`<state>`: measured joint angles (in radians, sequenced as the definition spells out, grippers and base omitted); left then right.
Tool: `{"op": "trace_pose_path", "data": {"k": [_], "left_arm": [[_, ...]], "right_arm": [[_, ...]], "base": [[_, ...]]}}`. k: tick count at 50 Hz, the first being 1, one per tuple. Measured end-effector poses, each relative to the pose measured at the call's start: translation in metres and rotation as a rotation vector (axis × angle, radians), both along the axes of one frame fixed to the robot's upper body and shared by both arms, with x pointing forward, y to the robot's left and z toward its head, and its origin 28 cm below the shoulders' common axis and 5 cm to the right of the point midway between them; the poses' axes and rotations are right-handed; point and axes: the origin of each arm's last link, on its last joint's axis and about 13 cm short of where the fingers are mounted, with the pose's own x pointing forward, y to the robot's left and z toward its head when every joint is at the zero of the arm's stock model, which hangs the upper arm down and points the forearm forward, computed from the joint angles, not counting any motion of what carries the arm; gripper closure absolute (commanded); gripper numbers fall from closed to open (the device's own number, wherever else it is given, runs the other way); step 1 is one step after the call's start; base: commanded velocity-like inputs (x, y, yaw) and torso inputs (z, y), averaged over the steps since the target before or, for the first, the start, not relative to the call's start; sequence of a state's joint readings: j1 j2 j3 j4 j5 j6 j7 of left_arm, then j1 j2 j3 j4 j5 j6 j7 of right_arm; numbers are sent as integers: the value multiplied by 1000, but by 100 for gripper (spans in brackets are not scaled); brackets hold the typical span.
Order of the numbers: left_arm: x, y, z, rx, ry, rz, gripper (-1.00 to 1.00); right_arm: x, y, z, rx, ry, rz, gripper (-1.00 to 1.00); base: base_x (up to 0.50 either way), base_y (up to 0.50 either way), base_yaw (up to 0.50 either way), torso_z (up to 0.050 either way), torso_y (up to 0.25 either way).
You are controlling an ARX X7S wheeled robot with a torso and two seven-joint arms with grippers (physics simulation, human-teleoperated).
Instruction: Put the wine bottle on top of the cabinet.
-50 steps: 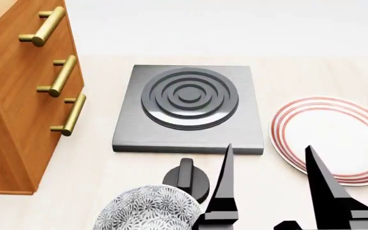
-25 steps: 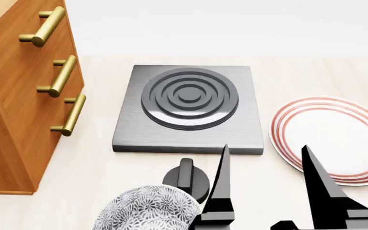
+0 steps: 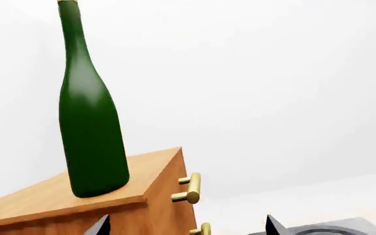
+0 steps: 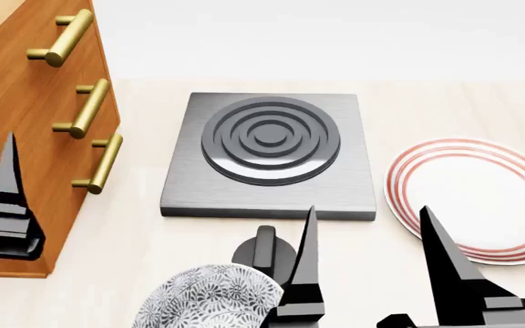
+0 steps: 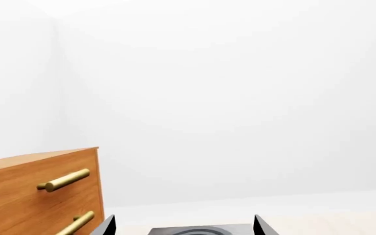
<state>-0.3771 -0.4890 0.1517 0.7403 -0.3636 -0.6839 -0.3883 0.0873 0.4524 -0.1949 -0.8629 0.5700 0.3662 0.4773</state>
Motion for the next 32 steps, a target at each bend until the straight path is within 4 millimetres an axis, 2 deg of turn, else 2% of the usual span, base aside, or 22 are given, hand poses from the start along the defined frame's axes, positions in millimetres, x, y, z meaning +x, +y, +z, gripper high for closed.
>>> {"op": "trace_pose_path", "data": {"k": [7,13,20,32], "left_arm": [[-12,-14,-21,-8,24,-44,-100],[-23,-24,-32,-6,36,-84,-100],[-33,-32,-40,-9,44,-122,-100],[-43,-41,-42,-15,43,-168,-100]], "right_arm": [[0,1,0,0,0,4,-100],[0,1,0,-1,0,6,-100],[0,3,0,-3,-2,10,-100],[-1,3,3,-2,-10,13,-100]], "base": [[0,0,0,0,0],[0,0,0,0,0],[0,0,0,0,0],[0,0,0,0,0]]}}
